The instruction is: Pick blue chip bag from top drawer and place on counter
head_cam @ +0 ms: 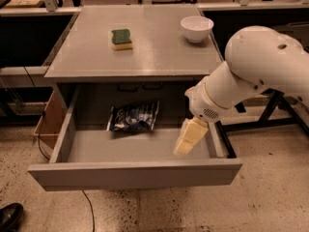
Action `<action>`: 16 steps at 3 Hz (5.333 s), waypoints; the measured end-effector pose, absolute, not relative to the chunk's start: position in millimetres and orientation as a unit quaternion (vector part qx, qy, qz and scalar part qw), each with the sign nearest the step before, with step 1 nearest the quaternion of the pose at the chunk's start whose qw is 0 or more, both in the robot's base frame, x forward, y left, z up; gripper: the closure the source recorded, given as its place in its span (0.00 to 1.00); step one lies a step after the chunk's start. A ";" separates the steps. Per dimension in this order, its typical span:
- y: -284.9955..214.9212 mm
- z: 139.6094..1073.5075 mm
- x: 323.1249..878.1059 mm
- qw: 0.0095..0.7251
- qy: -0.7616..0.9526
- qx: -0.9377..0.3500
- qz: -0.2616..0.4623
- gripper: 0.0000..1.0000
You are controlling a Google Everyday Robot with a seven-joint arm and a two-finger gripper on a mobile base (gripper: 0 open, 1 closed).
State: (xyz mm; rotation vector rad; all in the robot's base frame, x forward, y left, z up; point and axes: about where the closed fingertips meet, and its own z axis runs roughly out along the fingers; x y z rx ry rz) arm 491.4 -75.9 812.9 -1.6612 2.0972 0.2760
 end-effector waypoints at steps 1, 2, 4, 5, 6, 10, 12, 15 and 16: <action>-68.5 804.3 493.6 0.235 0.762 -0.594 0.111 0.00; -46.3 773.2 511.5 0.260 0.765 -0.572 0.142 0.00; -19.3 727.4 561.9 0.308 0.768 -0.532 0.181 0.00; -2.3 703.2 592.1 0.334 0.764 -0.516 0.196 0.00; 15.0 683.4 619.6 0.356 0.762 -0.503 0.199 0.00; 31.6 639.0 653.0 0.393 0.779 -0.459 0.169 0.66; 17.1 683.0 622.1 0.412 0.760 -0.476 0.161 1.00; -61.2 790.9 564.3 0.406 0.761 -0.499 0.087 1.00; -95.8 825.6 577.0 0.408 0.767 -0.492 0.053 1.00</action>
Offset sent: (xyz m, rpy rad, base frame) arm 0.0382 0.0476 -0.0659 0.1931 0.0019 -0.0719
